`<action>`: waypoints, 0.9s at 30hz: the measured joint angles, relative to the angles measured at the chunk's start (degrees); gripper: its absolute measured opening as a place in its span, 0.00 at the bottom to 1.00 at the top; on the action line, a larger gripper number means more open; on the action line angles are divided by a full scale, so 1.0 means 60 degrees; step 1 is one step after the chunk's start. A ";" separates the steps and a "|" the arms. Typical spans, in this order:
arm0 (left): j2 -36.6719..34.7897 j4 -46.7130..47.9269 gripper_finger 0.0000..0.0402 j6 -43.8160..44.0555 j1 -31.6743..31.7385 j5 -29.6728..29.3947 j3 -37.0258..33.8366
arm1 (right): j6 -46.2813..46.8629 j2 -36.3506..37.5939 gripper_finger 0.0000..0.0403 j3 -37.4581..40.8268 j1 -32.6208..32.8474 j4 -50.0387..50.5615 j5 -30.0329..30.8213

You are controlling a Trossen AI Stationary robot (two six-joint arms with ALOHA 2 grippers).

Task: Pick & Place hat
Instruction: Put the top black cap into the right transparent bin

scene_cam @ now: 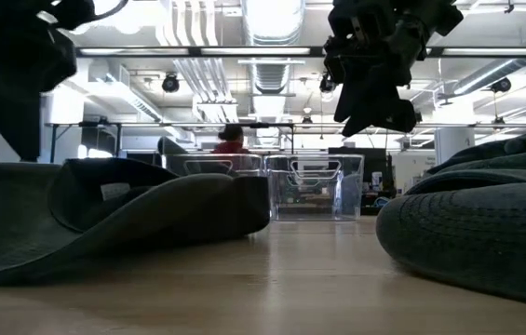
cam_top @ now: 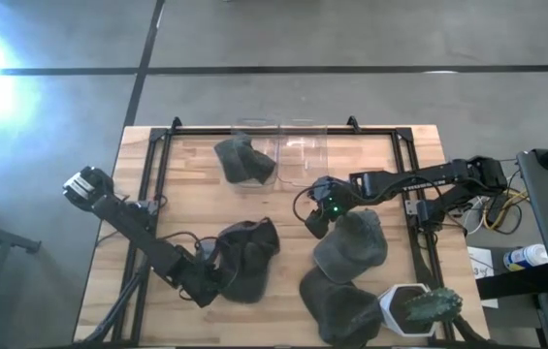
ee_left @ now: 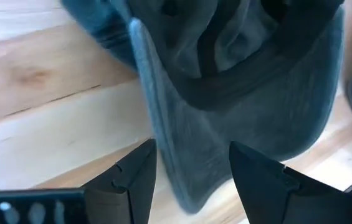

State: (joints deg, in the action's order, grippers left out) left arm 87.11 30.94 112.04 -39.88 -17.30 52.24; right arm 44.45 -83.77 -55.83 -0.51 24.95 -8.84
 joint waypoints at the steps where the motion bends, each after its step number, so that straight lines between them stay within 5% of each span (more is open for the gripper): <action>1: 0.0000 -0.0299 0.48 -0.0025 0.0027 -0.0013 -0.0151 | 0.0003 0.0000 0.29 0.0000 0.0000 0.0000 0.0002; 11: 0.0007 -0.4688 0.45 0.0166 0.0140 -0.0794 -0.2055 | 0.0022 0.0000 0.29 0.0000 0.0004 0.0005 -0.0001; 19: 0.0007 -0.4733 0.07 -0.0337 0.0381 -0.1039 -0.2066 | -0.0011 0.0122 0.29 0.0004 0.0066 0.0010 -0.0007; 27: -0.1122 -0.5535 0.02 -0.1309 0.0644 -0.3952 -0.1726 | -0.0523 0.1255 0.29 0.0015 0.0066 -0.0562 -0.0009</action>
State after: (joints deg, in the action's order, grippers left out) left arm 80.38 -2.26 104.18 -36.02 -41.01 41.89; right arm 41.31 -76.24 -55.75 -0.12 21.58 -8.89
